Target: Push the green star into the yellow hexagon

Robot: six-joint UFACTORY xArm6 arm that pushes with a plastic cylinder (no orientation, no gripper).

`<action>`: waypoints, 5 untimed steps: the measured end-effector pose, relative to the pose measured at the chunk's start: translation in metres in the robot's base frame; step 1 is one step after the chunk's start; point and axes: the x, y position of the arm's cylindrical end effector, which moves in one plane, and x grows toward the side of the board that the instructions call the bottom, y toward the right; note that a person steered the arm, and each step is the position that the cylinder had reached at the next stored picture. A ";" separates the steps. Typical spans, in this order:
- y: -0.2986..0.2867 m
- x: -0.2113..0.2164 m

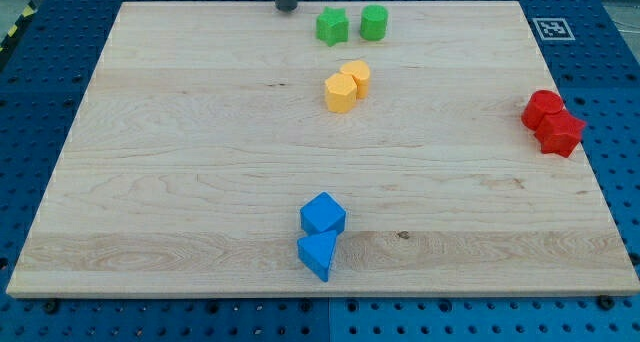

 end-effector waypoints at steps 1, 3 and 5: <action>0.042 0.002; 0.108 0.001; 0.075 0.022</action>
